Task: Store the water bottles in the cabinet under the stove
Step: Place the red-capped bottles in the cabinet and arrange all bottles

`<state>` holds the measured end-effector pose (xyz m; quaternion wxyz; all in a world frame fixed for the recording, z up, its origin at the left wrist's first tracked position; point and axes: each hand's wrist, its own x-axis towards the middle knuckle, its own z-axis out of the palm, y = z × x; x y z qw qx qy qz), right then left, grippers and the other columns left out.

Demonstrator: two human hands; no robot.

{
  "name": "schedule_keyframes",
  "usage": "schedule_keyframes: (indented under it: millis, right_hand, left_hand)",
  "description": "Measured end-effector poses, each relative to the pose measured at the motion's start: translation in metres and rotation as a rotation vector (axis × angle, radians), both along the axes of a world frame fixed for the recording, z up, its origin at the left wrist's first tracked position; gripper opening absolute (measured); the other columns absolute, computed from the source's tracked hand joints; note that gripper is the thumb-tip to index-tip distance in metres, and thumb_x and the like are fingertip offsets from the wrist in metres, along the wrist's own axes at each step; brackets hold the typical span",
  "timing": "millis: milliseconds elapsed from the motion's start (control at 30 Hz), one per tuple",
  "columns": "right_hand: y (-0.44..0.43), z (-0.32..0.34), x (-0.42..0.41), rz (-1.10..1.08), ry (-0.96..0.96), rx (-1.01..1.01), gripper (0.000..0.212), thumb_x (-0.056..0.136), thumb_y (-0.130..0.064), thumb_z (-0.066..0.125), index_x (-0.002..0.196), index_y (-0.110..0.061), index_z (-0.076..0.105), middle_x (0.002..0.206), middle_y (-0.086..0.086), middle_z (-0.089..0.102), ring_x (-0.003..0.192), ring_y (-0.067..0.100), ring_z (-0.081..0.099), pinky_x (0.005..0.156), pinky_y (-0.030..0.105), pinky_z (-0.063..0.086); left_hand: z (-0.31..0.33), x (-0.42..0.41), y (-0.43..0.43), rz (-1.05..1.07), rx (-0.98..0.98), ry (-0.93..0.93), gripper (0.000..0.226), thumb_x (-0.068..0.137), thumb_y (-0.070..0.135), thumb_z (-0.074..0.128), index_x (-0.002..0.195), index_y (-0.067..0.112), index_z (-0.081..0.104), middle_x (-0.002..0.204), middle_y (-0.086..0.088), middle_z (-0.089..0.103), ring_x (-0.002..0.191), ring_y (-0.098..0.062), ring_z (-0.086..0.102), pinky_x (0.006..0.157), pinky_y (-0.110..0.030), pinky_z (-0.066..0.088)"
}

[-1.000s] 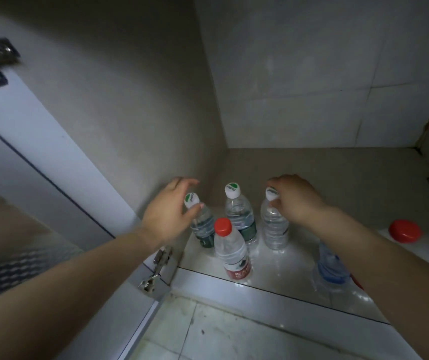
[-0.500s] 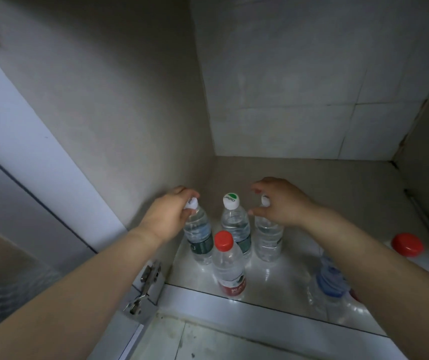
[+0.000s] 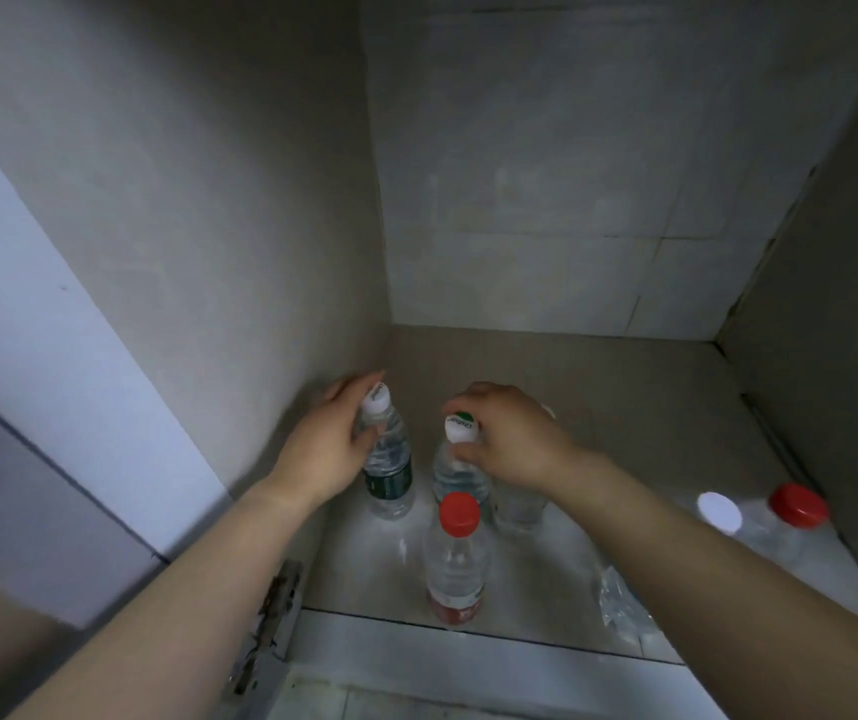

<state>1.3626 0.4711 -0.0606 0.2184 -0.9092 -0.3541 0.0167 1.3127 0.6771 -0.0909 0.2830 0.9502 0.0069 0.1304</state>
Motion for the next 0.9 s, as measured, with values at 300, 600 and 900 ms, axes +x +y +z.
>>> schedule_keyframes:
  millis: [300,600,900]
  right_hand:
    - [0.005,-0.005,0.017,-0.043,0.042,0.037,0.036,0.075,-0.016,0.072,0.11,-0.014,0.064,0.112,0.009,0.065,0.104,0.025,0.059,0.084,0.027,0.043]
    - [0.017,-0.014,0.032,-0.012,-0.011,0.113,0.037,0.081,-0.018,0.067,0.116,-0.012,0.061,0.12,0.01,0.062,0.105,0.027,0.058,0.089,0.029,0.042]
    - [-0.011,-0.004,0.04,-0.018,0.019,-0.058,0.067,0.074,-0.038,0.073,0.132,-0.016,0.046,0.131,0.011,0.05,0.12,0.028,0.048,0.098,0.032,0.04]
  left_hand:
    - [-0.007,-0.052,-0.008,0.171,0.077,0.171,0.059,0.085,0.032,0.061,0.137,0.019,0.038,0.134,-0.009,0.048,0.114,-0.024,0.052,0.094,-0.033,0.044]
    - [-0.02,-0.077,-0.006,0.158,0.147,0.242,0.056,0.086,0.036,0.06,0.136,0.021,0.039,0.136,-0.003,0.046,0.121,-0.02,0.047,0.099,-0.031,0.04]
    - [0.007,-0.069,-0.034,-0.047,0.036,0.164,0.047,0.085,0.036,0.062,0.128,0.024,0.049,0.128,0.003,0.054,0.111,-0.007,0.051,0.084,-0.011,0.038]
